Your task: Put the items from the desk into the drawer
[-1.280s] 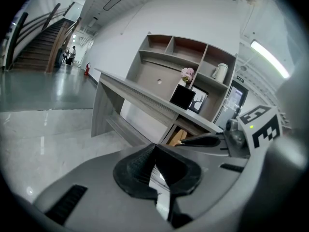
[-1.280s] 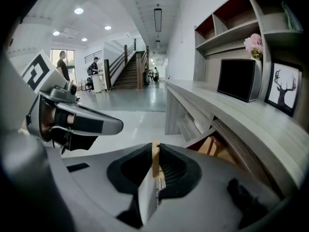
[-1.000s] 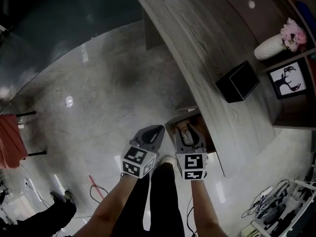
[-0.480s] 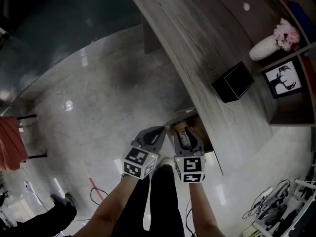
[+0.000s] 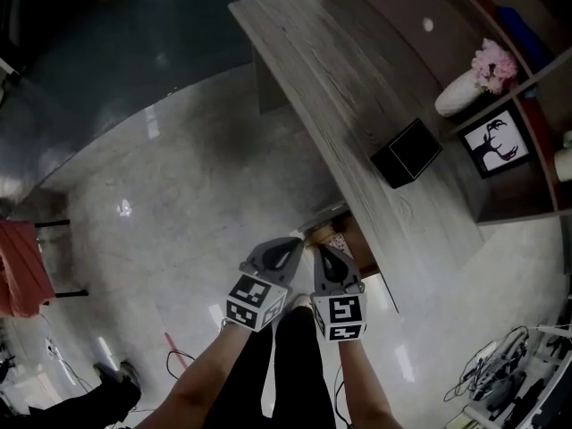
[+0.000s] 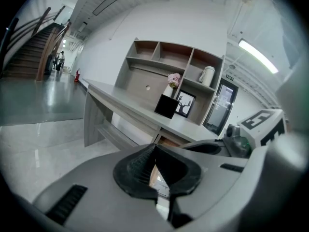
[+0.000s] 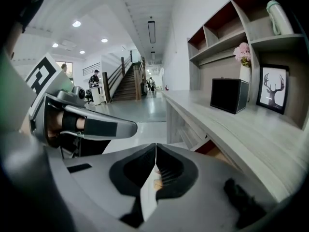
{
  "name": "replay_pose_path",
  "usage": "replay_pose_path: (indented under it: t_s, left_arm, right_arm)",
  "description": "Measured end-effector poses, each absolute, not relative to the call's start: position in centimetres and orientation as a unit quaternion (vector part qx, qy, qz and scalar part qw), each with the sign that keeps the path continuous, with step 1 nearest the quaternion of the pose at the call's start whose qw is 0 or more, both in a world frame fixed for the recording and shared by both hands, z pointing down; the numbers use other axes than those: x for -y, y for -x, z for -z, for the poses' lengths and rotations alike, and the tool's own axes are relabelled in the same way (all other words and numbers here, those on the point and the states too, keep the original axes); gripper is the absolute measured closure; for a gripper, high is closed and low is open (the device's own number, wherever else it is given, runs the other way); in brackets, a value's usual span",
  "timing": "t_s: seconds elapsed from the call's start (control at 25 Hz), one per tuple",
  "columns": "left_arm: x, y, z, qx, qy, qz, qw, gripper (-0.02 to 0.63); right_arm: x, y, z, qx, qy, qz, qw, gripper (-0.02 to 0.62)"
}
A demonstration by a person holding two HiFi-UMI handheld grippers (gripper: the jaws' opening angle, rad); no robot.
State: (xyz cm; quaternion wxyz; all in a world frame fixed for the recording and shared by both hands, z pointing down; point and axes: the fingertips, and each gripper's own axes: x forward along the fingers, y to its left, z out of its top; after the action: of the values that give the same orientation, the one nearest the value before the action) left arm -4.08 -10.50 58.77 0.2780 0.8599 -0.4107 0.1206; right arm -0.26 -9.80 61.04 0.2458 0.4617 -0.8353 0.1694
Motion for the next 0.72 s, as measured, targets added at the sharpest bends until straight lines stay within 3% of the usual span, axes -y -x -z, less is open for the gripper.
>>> replay_pose_path:
  t_s: [0.72]
  left_arm:
    - [8.3,1.4,-49.2,0.386,-0.884,-0.104,0.242,0.595]
  right_arm:
    - [8.4,-1.6,-50.1,0.834,-0.506,-0.136,0.171,0.584]
